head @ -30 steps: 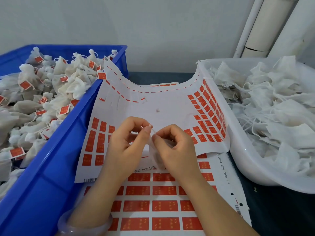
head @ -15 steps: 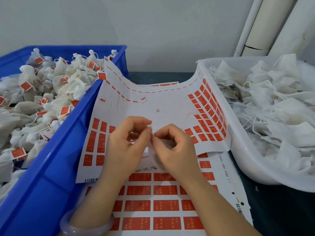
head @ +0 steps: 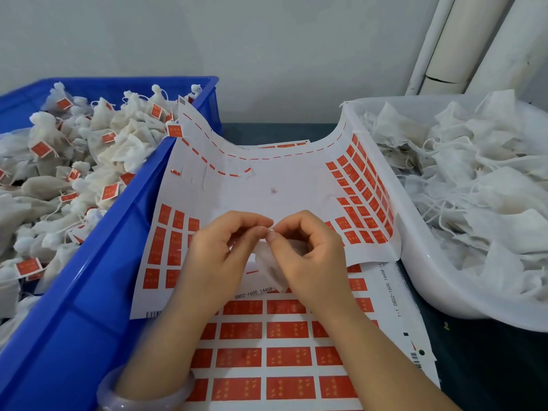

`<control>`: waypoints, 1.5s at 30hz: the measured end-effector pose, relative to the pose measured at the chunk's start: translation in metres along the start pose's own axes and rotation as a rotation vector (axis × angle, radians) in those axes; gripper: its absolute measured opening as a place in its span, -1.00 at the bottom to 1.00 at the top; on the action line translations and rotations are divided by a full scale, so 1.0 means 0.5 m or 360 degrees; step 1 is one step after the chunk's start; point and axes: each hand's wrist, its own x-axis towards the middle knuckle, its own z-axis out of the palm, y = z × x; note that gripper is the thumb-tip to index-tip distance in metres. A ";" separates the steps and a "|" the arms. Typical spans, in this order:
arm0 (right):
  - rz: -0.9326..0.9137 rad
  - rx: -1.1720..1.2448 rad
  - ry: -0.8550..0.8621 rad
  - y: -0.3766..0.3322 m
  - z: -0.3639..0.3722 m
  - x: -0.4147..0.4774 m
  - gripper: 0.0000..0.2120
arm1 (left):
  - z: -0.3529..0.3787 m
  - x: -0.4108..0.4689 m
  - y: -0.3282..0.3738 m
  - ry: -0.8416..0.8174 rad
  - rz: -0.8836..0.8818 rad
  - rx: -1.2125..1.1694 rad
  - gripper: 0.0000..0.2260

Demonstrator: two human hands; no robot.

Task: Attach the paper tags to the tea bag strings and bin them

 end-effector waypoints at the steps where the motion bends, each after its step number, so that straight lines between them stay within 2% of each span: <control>1: 0.0005 0.0002 0.0005 0.000 0.000 0.001 -0.83 | -0.001 0.001 0.000 -0.0008 0.0008 0.0003 -0.71; 5: 0.0005 0.0022 0.0009 -0.001 -0.001 0.001 -0.78 | -0.007 0.003 0.000 -0.0057 0.0056 0.0053 -0.71; 9: 0.0016 -0.0016 -0.0015 0.001 0.001 0.000 -0.77 | -0.011 0.004 -0.001 -0.0103 0.0103 0.0149 -0.88; 14: -0.0031 -0.0057 -0.0032 0.002 0.004 -0.001 -0.87 | -0.011 0.002 -0.003 -0.0100 0.0091 0.0211 -0.85; 17: -0.0042 -0.0087 -0.0029 0.004 0.006 -0.003 -0.92 | -0.011 0.001 0.000 -0.0107 -0.0109 0.0078 -0.80; 21: -0.0013 -0.0074 0.0031 0.006 0.004 -0.001 -0.85 | -0.013 0.003 -0.002 -0.0140 -0.0426 -0.0204 -0.77; 23: -0.0008 -0.0074 0.0032 0.005 0.003 -0.001 -0.81 | -0.015 0.005 -0.007 -0.0175 -0.0599 -0.0406 -0.72; 26: -0.0005 -0.0067 0.0004 0.003 0.003 -0.003 -0.79 | -0.017 0.007 -0.006 -0.0249 -0.0763 -0.0786 -0.79; 31: 0.0023 0.0007 -0.0066 -0.003 0.001 -0.003 -0.86 | -0.016 0.008 -0.005 -0.0258 -0.0825 -0.0955 -0.77; 39: -0.0197 -0.0230 -0.0016 -0.005 0.007 0.000 -0.83 | -0.015 0.008 -0.007 -0.0221 -0.0853 -0.0797 -0.69; 45: -0.0262 -0.0247 0.0002 0.000 0.005 0.002 -0.94 | -0.017 0.009 -0.001 -0.0256 -0.0855 -0.0919 -0.75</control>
